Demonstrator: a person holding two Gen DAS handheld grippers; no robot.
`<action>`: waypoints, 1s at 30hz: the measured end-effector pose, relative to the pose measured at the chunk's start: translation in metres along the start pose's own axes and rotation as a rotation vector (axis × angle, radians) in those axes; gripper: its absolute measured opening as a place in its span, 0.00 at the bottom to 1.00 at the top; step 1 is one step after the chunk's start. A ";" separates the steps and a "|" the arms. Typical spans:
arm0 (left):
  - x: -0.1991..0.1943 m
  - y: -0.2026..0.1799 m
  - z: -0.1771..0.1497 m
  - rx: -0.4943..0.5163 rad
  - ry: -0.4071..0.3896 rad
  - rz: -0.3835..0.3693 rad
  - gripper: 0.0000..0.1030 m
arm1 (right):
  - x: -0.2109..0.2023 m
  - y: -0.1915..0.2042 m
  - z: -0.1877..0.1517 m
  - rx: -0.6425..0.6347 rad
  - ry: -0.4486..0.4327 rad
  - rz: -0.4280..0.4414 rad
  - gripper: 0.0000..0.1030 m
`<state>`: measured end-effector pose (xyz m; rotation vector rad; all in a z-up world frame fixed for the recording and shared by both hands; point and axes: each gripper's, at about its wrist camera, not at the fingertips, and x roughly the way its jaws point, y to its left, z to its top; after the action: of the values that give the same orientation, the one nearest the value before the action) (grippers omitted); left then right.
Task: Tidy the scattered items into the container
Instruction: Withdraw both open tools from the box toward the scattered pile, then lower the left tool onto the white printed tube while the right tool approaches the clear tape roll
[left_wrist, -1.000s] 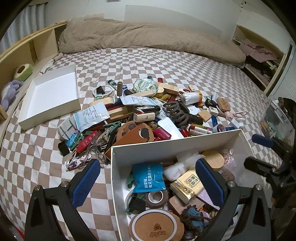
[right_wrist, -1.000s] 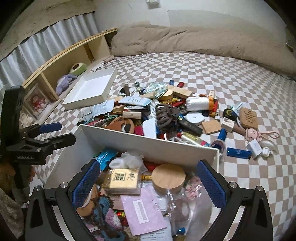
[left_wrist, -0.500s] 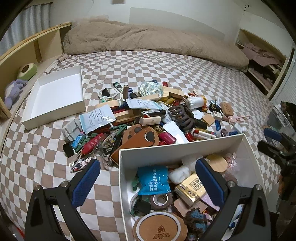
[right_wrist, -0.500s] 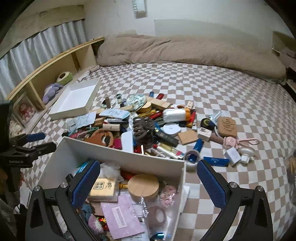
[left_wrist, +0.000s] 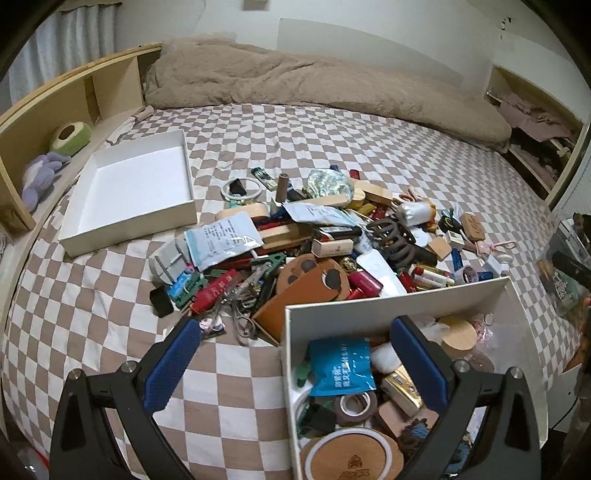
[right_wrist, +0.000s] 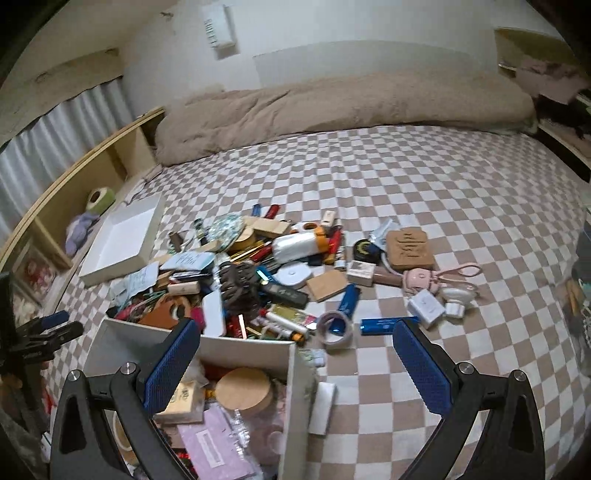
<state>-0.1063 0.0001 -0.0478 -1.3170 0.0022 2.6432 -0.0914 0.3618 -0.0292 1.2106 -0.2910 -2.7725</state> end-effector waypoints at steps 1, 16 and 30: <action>0.000 0.003 0.001 -0.002 -0.006 0.008 1.00 | 0.000 -0.003 0.001 0.002 -0.002 -0.006 1.00; 0.013 0.071 0.004 -0.159 -0.018 0.070 1.00 | 0.005 -0.076 0.014 0.204 -0.051 -0.064 1.00; 0.024 0.139 0.031 -0.302 0.014 0.076 1.00 | 0.061 -0.136 0.029 0.384 0.055 -0.056 1.00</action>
<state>-0.1688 -0.1302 -0.0592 -1.4491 -0.3653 2.7799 -0.1565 0.4881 -0.0824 1.3861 -0.8266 -2.8072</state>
